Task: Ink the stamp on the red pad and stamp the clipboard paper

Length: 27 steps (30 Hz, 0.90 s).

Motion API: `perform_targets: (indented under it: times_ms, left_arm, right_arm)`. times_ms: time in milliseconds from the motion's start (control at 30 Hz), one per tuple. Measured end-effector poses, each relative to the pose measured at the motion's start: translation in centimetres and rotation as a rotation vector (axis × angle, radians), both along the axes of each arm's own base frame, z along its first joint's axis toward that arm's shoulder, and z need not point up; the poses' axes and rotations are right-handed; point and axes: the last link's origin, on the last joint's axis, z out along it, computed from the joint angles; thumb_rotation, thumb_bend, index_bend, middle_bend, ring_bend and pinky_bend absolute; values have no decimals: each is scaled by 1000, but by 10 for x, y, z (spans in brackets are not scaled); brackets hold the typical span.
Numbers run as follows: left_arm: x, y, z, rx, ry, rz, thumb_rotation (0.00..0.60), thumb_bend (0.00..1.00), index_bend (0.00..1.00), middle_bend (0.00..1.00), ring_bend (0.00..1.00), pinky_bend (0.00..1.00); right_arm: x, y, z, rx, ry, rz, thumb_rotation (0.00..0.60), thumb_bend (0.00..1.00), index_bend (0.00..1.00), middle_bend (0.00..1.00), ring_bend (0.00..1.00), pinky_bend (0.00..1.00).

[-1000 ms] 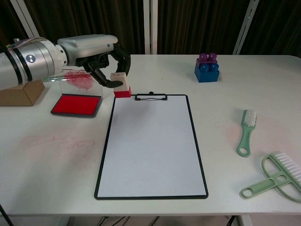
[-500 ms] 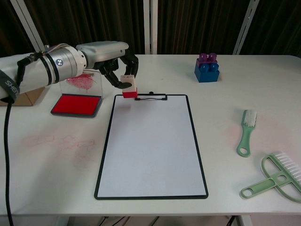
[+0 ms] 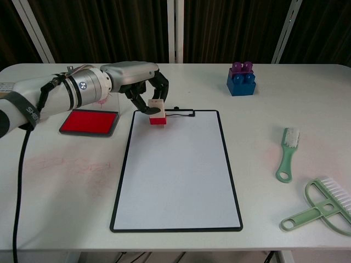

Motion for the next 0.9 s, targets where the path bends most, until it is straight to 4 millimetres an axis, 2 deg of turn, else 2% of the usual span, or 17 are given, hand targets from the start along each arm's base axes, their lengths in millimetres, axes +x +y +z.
perform_targets:
  times_ms: [900]
  left_arm:
    - [-8, 10, -2, 5, 63, -26, 600, 437, 653, 658, 1000, 1000]
  right_arm:
    - [-4, -1, -1, 6, -1, -18, 600, 387, 0, 0, 0, 0]
